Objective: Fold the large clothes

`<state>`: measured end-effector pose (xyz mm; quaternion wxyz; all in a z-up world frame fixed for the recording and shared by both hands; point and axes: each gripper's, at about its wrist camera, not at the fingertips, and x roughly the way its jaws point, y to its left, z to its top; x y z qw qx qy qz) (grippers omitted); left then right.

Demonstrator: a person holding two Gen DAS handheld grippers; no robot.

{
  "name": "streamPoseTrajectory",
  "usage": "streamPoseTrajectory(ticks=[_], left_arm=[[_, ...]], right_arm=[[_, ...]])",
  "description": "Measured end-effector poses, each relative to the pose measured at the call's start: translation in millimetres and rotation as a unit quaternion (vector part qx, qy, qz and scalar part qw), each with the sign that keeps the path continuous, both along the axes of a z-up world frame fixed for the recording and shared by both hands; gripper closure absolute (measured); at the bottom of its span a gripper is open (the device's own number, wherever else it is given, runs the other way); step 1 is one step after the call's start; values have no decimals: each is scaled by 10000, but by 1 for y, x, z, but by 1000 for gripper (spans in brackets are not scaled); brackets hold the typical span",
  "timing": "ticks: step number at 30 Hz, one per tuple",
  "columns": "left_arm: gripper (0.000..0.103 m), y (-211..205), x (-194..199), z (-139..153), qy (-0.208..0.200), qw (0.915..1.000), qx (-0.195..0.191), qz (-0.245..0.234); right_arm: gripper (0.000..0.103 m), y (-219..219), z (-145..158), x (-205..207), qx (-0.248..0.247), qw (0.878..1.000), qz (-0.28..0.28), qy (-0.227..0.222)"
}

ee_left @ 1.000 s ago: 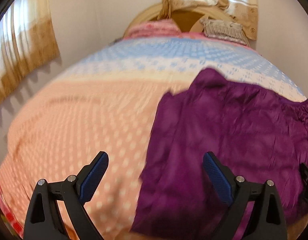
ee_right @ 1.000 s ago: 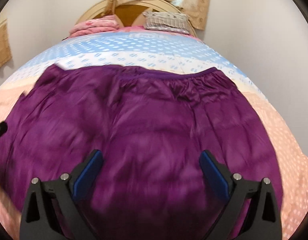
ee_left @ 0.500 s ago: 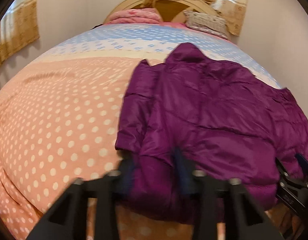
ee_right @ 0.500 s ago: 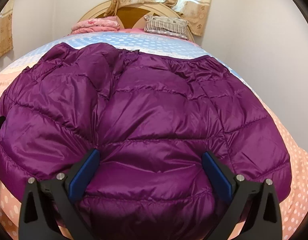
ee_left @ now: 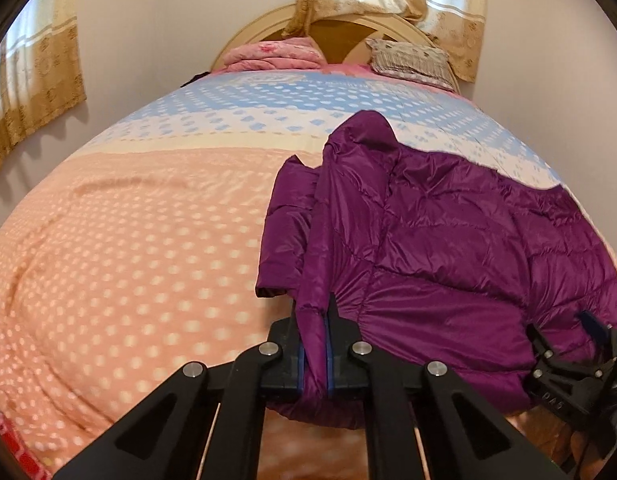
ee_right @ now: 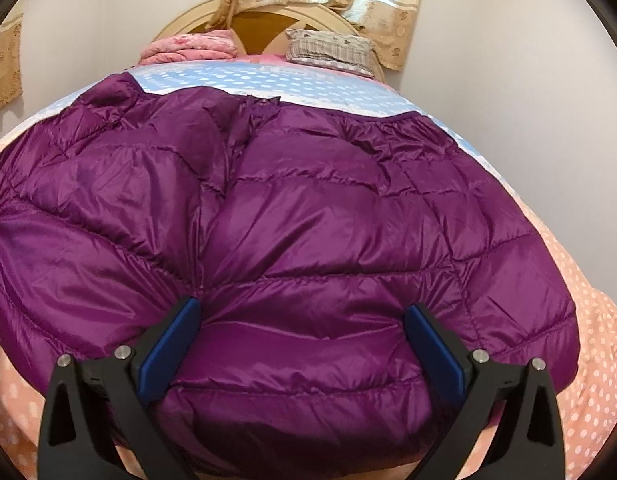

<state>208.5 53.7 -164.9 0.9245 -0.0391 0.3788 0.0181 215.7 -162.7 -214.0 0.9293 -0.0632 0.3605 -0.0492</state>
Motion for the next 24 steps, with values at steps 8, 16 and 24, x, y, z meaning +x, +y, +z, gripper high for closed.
streamPoseTrajectory(ticks=[8,16,24], left_arm=[[98,18,-17,65,-542,9973,472,147],[99,-76,-34,118,-1339,9824,992,-843],[99,-230,-40,109,-1679,9415,1519,-2495]], right_arm=[[1,21,30,-21,566,9917,1152,-122],[0,-113,66,-50,675,9959,133,-590],[0,-259,43,-73,561,9818,-1764,-433]])
